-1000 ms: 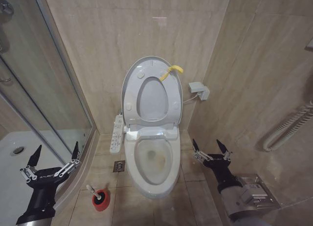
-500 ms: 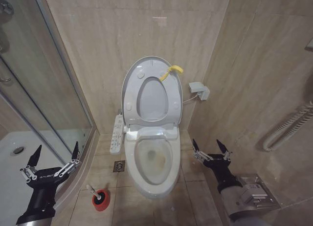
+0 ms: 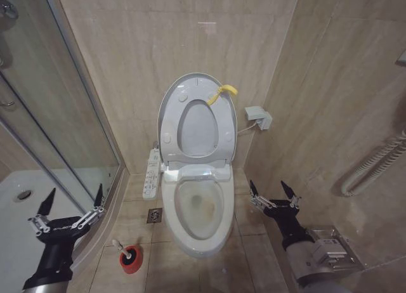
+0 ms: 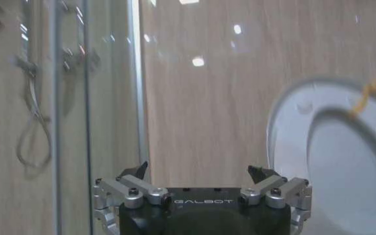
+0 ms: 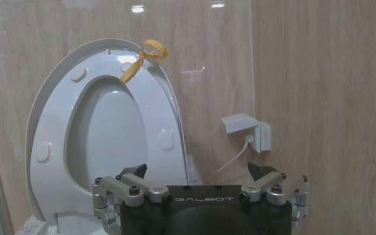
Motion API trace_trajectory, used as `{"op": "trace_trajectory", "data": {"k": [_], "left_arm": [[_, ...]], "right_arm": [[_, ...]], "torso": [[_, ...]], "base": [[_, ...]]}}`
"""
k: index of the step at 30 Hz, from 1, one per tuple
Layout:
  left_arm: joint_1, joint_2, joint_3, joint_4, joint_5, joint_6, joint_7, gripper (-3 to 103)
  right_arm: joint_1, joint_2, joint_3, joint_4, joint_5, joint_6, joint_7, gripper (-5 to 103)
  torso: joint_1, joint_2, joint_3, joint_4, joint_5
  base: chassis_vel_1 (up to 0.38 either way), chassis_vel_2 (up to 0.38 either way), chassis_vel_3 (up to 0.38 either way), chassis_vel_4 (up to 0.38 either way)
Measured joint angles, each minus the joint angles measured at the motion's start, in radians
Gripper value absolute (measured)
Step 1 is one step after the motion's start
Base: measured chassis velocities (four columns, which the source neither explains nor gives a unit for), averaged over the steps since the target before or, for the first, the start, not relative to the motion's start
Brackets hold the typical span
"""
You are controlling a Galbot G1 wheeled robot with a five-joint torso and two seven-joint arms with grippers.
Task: Open the toilet lid, clean the toilet bowl with a toilet brush, close the toilet lid, and flush.
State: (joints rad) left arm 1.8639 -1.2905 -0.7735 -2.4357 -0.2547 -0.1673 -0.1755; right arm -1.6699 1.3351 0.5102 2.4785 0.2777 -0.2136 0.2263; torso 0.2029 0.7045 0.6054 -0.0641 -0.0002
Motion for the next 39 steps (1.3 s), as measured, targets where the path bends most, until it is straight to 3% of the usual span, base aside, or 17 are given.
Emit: {"op": "trace_trajectory", "data": {"k": [3, 5, 9, 10, 11, 12, 14, 24, 25, 28, 29, 32, 33, 35, 36, 39], "left_arm": [[-0.063, 0.012, -0.005, 0.076, -0.007, 0.102, 0.054, 100], [-0.079, 0.015, -0.006, 0.095, -0.008, 0.127, 0.067, 100], [-0.167, 0.033, -0.013, 0.201, -0.018, 0.267, 0.142, 100], [-0.167, 0.033, -0.013, 0.201, -0.018, 0.267, 0.142, 100], [-0.190, 0.037, -0.015, 0.230, -0.021, 0.304, 0.162, 100], [-0.200, 0.035, -0.014, 0.260, -0.040, 0.305, 0.182, 100], [-0.196, 0.017, 0.005, 0.277, -0.067, 0.295, 0.208, 100], [-0.195, 0.018, 0.002, 0.226, -0.054, 0.291, 0.222, 100], [-0.188, 0.016, 0.001, 0.233, -0.049, 0.274, 0.229, 100], [-0.174, 0.006, -0.001, 0.298, -0.019, 0.151, 0.267, 100], [-0.174, 0.006, -0.001, 0.298, -0.019, 0.151, 0.267, 100], [-0.159, -0.007, -0.002, 0.408, 0.038, 0.025, 0.289, 100], [-0.159, -0.007, -0.002, 0.408, 0.038, 0.025, 0.289, 100], [-0.154, -0.019, 0.005, 0.499, 0.081, -0.074, 0.300, 100], [-0.154, -0.019, 0.005, 0.499, 0.081, -0.074, 0.300, 100], [-0.162, -0.029, 0.019, 0.634, 0.098, -0.187, 0.315, 103]], "right_arm": [[0.000, 0.000, 0.000, 0.000, 0.000, 0.000, 0.000, 100], [0.000, 0.000, 0.000, 0.000, 0.000, 0.000, 0.000, 100], [0.000, 0.000, 0.000, 0.000, 0.000, 0.000, 0.000, 100], [0.000, 0.000, 0.000, 0.000, 0.000, 0.000, 0.000, 100], [0.000, 0.000, 0.000, 0.000, 0.000, 0.000, 0.000, 100], [0.000, 0.000, 0.000, 0.000, 0.000, 0.000, 0.000, 100], [0.000, 0.000, 0.000, 0.000, 0.000, 0.000, 0.000, 100], [0.000, 0.000, 0.000, 0.000, 0.000, 0.000, 0.000, 100], [0.000, 0.000, 0.000, 0.000, 0.000, 0.000, 0.000, 100], [0.000, 0.000, 0.000, 0.000, 0.000, 0.000, 0.000, 100], [0.000, 0.000, 0.000, 0.000, 0.000, 0.000, 0.000, 100], [0.000, 0.000, 0.000, 0.000, 0.000, 0.000, 0.000, 100], [0.000, 0.000, 0.000, 0.000, 0.000, 0.000, 0.000, 100], [0.000, 0.000, 0.000, 0.000, 0.000, 0.000, 0.000, 100], [0.000, 0.000, 0.000, 0.000, 0.000, 0.000, 0.000, 100], [0.000, 0.000, 0.000, 0.000, 0.000, 0.000, 0.000, 100]], "torso": [[0.000, 0.000, 0.000, -0.0002, 0.0001], [0.000, 0.000, 0.000, 0.0000, 0.0000], [0.000, 0.000, 0.000, 0.0000, 0.0001], [0.000, 0.000, 0.000, 0.0000, 0.0001], [0.000, 0.000, 0.000, 0.0000, 0.0000], [0.000, 0.000, 0.000, -0.0008, 0.0003], [0.000, 0.000, 0.000, 0.0007, -0.0009], [0.000, 0.000, 0.000, -0.0002, 0.0003], [0.000, 0.000, 0.000, 0.0000, 0.0002], [0.000, 0.000, 0.000, 0.0000, 0.0002], [0.000, 0.000, 0.000, 0.0000, 0.0002], [0.000, 0.000, 0.000, 0.0001, 0.0000], [0.000, 0.000, 0.000, 0.0001, 0.0000], [0.000, 0.000, 0.000, 0.0001, 0.0003], [0.000, 0.000, 0.000, 0.0001, 0.0003], [0.000, 0.000, 0.000, -0.0001, 0.0002]], "base": [[0.000, 0.000, 0.000, 0.000], [0.000, 0.000, 0.000, 0.000], [0.000, 0.000, 0.000, 0.000], [0.000, 0.000, 0.000, 0.000], [0.000, 0.000, 0.000, 0.000], [0.000, 0.000, 0.000, 0.000], [0.000, 0.000, 0.000, 0.000], [0.000, 0.000, 0.000, 0.000], [0.000, 0.000, 0.000, 0.000], [0.000, 0.000, 0.000, 0.000], [0.000, 0.000, 0.000, 0.000], [0.000, 0.000, 0.000, 0.000], [0.000, 0.000, 0.000, 0.000], [0.000, 0.000, 0.000, 0.000], [0.000, 0.000, 0.000, 0.000], [0.000, 0.000, 0.000, 0.000]]}}
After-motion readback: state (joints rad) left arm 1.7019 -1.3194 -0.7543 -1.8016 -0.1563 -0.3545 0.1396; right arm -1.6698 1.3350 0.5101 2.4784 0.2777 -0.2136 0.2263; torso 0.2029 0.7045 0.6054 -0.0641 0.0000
